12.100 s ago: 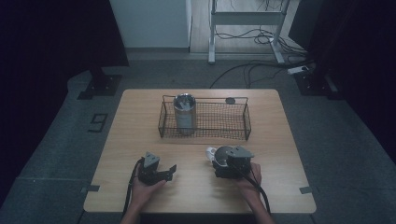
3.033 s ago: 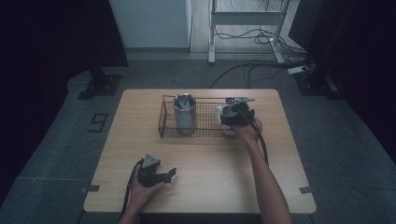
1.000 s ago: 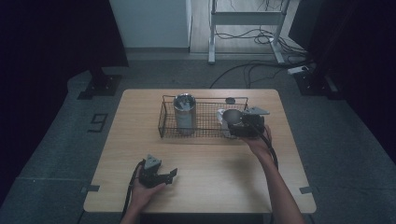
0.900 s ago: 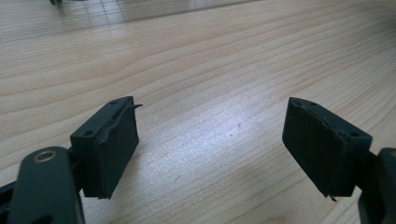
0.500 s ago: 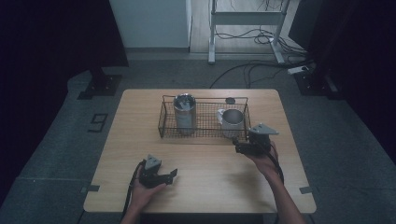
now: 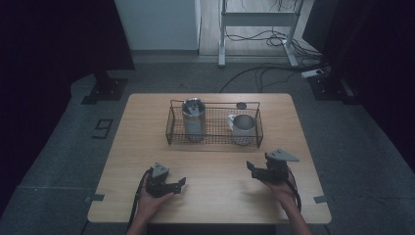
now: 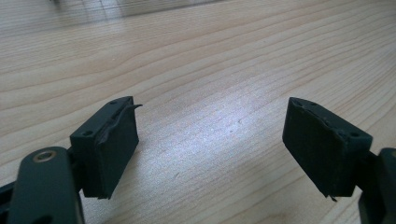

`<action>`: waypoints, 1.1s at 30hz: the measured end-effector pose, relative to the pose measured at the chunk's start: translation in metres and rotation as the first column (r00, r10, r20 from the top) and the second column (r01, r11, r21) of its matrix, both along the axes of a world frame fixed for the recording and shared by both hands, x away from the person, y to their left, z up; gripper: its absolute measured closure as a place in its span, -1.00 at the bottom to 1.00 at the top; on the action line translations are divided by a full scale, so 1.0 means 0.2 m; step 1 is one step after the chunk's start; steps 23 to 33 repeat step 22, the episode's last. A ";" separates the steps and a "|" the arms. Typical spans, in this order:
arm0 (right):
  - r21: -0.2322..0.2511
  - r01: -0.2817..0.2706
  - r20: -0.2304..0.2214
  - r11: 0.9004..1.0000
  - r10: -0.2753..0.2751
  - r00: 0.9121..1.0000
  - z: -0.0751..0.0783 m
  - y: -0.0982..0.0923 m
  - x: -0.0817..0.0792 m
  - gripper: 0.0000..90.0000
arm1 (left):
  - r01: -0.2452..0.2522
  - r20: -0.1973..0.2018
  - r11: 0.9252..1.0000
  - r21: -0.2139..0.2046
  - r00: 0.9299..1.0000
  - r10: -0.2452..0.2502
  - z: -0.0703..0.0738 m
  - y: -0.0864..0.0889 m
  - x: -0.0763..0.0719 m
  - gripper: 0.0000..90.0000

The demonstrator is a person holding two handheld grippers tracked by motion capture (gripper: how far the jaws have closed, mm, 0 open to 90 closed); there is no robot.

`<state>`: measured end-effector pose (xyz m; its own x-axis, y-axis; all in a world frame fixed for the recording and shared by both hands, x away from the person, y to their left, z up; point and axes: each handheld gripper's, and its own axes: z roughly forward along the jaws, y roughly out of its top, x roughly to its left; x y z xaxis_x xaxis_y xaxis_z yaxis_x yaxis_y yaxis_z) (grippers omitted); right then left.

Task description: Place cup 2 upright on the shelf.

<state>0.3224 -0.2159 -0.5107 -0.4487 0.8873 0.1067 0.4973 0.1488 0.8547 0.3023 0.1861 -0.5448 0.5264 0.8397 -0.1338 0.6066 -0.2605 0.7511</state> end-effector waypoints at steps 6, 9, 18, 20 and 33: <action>0.008 -0.011 -0.026 1.000 0.011 1.000 -0.09 -0.02 -0.06 -0.62 | -0.001 0.000 1.000 0.003 1.000 0.001 0.00 0.00 0.00 -0.59; -0.001 -0.013 -0.042 1.000 0.013 0.999 -0.11 -0.02 -0.06 -0.61 | -0.002 0.000 1.000 0.004 1.000 0.002 0.00 0.00 0.00 -0.59; -0.006 -0.011 -0.039 1.000 0.011 0.999 -0.12 -0.02 -0.06 -0.59 | -0.001 -0.001 1.000 0.003 1.000 0.001 0.00 0.00 0.00 -0.59; -0.014 -0.007 -0.041 1.000 0.006 0.999 -0.13 -0.02 -0.06 -0.61 | 0.000 -0.001 1.000 0.003 1.000 0.000 0.00 0.00 0.00 -0.59; -0.032 0.003 -0.055 0.999 -0.004 0.998 -0.14 -0.01 -0.06 -0.64 | 0.001 -0.003 1.000 0.003 1.000 -0.001 0.00 0.00 0.00 -0.59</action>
